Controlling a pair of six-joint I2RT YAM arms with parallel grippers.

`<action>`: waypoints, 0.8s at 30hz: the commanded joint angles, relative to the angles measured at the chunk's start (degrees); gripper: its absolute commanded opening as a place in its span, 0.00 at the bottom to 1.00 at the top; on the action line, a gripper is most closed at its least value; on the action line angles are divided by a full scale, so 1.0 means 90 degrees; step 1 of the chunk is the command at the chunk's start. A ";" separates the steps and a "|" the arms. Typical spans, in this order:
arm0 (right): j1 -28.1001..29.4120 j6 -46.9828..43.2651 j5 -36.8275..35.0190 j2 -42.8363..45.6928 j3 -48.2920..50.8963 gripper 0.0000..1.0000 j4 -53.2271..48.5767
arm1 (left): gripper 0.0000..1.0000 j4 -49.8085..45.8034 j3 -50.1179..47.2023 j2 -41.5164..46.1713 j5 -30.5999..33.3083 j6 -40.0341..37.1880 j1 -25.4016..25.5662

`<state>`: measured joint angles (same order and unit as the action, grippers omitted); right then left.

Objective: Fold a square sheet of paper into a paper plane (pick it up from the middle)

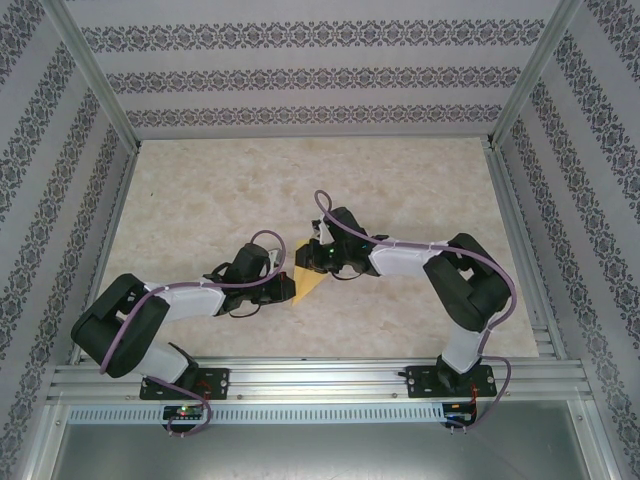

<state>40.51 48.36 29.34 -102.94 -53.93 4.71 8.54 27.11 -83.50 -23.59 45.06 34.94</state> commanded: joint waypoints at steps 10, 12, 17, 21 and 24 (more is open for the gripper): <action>0.0000 0.0113 -0.0152 -0.0357 -0.0299 0.19 0.0057 | 0.20 -0.0108 -0.0079 0.0186 0.0108 -0.0083 -0.0118; -0.0012 0.0128 -0.0145 -0.0386 -0.0304 0.19 0.0060 | 0.21 -0.0181 -0.0063 0.0208 0.0103 -0.0123 -0.0121; -0.0011 0.0144 -0.0156 -0.0439 -0.0307 0.19 0.0062 | 0.21 -0.0223 -0.0026 0.0203 0.0029 -0.0205 -0.0122; -0.0013 0.0159 -0.0160 -0.0453 -0.0306 0.19 0.0067 | 0.22 -0.0243 -0.0004 0.0129 -0.0071 -0.0255 -0.0119; -0.0018 0.0154 -0.0157 -0.0430 -0.0303 0.19 0.0067 | 0.25 -0.0155 -0.0020 0.0069 -0.0192 -0.0253 -0.0104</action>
<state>40.47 49.60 28.60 -106.52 -55.42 4.75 7.22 26.76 -82.78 -23.79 44.07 34.50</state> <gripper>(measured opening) 0.187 0.243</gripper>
